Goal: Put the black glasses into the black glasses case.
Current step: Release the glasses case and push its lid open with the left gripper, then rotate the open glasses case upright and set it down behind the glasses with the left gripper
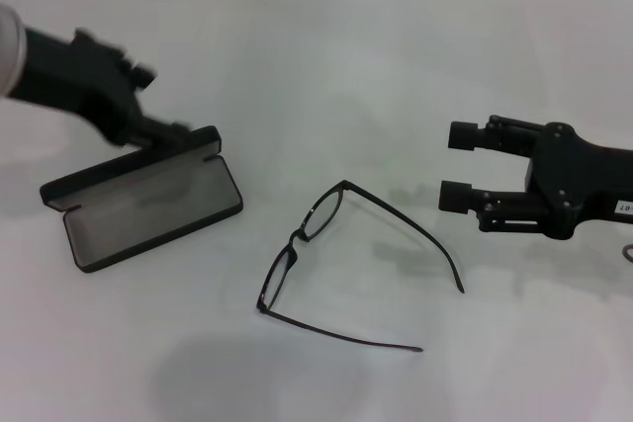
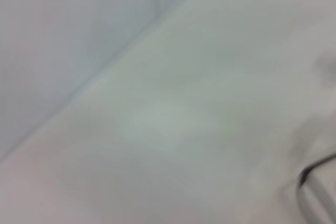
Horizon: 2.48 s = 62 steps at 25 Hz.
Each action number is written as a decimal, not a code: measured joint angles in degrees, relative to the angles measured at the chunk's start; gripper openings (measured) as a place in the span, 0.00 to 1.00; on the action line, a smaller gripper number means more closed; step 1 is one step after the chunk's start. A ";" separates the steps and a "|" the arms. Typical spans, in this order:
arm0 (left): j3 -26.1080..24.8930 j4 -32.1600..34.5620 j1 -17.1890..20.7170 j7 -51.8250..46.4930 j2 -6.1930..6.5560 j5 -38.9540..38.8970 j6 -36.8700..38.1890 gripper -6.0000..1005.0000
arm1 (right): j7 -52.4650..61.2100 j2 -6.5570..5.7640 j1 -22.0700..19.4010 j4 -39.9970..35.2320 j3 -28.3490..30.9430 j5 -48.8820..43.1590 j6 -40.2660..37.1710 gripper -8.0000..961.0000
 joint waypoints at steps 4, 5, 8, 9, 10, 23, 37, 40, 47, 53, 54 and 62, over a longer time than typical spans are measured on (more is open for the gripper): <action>9.23 -0.77 -0.43 -4.27 -0.20 11.71 -2.31 0.74 | -0.38 0.01 0.13 1.15 0.59 0.00 0.02 0.86; 11.00 -1.41 -0.71 -5.26 -0.13 13.49 -2.74 0.73 | -0.40 -0.09 0.13 1.22 0.85 0.00 -0.03 0.86; 12.53 -2.46 -1.31 -5.98 -0.12 14.47 -2.93 0.73 | -0.56 -0.35 0.04 1.25 1.24 -0.01 -0.08 0.86; 12.64 -2.70 -1.42 -5.98 -0.17 14.48 -2.98 0.73 | -0.74 -0.39 -0.04 1.26 1.31 -0.01 -0.02 0.86; 12.66 -3.02 -1.58 -5.98 -0.21 14.53 -3.06 0.73 | -1.01 -0.36 -0.11 1.31 1.49 -0.01 0.03 0.86; 12.11 -16.82 -7.75 -6.87 0.22 20.05 -5.13 0.71 | -2.68 -0.05 -0.38 3.58 3.30 0.13 -0.46 0.86; 12.25 -16.11 -8.14 -7.20 0.00 20.24 -4.77 0.24 | -3.31 0.08 -1.10 3.82 3.44 0.52 -1.08 0.86; 12.28 -14.37 -8.02 -7.35 -0.10 20.11 -4.77 0.21 | -3.53 0.09 -1.19 4.19 3.44 0.53 -2.76 0.86; 14.12 -7.59 -7.81 -7.54 -0.16 19.73 -8.27 0.21 | -7.33 0.12 -0.07 4.39 2.60 -1.42 -15.34 0.86; 25.60 -7.61 -9.15 -6.30 -0.19 19.03 -18.73 0.21 | -7.28 0.56 1.18 4.40 -0.13 -1.92 -19.24 0.86; 27.90 -8.85 -9.88 -5.75 -0.21 19.10 -20.87 0.21 | -7.27 0.67 1.23 4.63 -0.59 -1.83 -19.24 0.86; 34.68 -22.81 -17.26 -1.46 -0.35 18.10 -28.95 0.21 | -7.39 0.85 1.04 7.95 -1.02 -1.54 -19.88 0.86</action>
